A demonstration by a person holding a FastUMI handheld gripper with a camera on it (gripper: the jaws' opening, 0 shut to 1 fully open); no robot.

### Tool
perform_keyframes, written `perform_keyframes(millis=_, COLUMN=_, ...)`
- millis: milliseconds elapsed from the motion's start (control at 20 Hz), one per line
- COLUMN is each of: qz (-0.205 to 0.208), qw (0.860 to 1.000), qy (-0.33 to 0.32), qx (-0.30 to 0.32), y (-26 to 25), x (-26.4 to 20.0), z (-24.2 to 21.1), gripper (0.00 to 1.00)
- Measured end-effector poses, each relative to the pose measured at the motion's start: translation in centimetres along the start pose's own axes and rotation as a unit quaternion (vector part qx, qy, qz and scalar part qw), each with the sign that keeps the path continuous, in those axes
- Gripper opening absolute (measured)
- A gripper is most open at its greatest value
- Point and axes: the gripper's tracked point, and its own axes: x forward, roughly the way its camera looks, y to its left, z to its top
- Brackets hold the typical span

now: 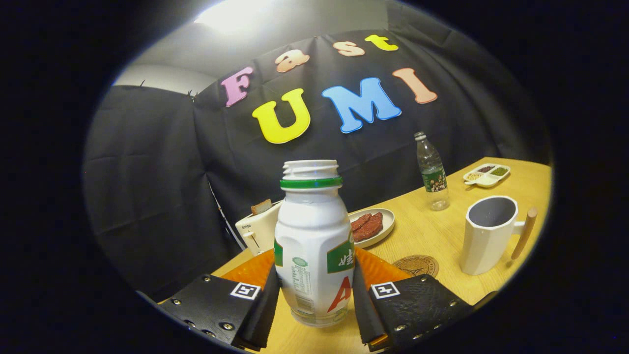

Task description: Take the bottle from table, then pour the juice into the cup, finally place the bottle on the coaster

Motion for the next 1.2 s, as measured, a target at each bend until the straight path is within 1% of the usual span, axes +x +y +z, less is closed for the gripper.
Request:
perform_keyframes(millis=200, qz=-0.001, qw=0.996, qy=-0.014, qx=0.093, y=-0.8, x=0.0, z=0.8, gripper=0.67)
perform_keyframes(millis=400, qz=-0.009, qw=0.986, qy=-0.02, qx=0.167, y=-2.2, x=0.3, z=1.2, gripper=0.67)
perform_keyframes(millis=700, qz=-0.013, qw=0.973, qy=-0.024, qx=0.231, y=-3.3, x=0.3, z=1.6, gripper=0.67)
perform_keyframes(millis=850, qz=-0.013, qw=0.964, qy=-0.03, qx=0.264, y=-3.8, x=0.1, z=1.8, gripper=0.67)
perform_keyframes(millis=1050, qz=-0.009, qw=0.949, qy=-0.043, qx=0.313, y=-4.6, x=0.0, z=2.2, gripper=0.67)
perform_keyframes(millis=1200, qz=-0.007, qw=0.942, qy=-0.053, qx=0.331, y=-5.0, x=-0.1, z=2.5, gripper=0.66)
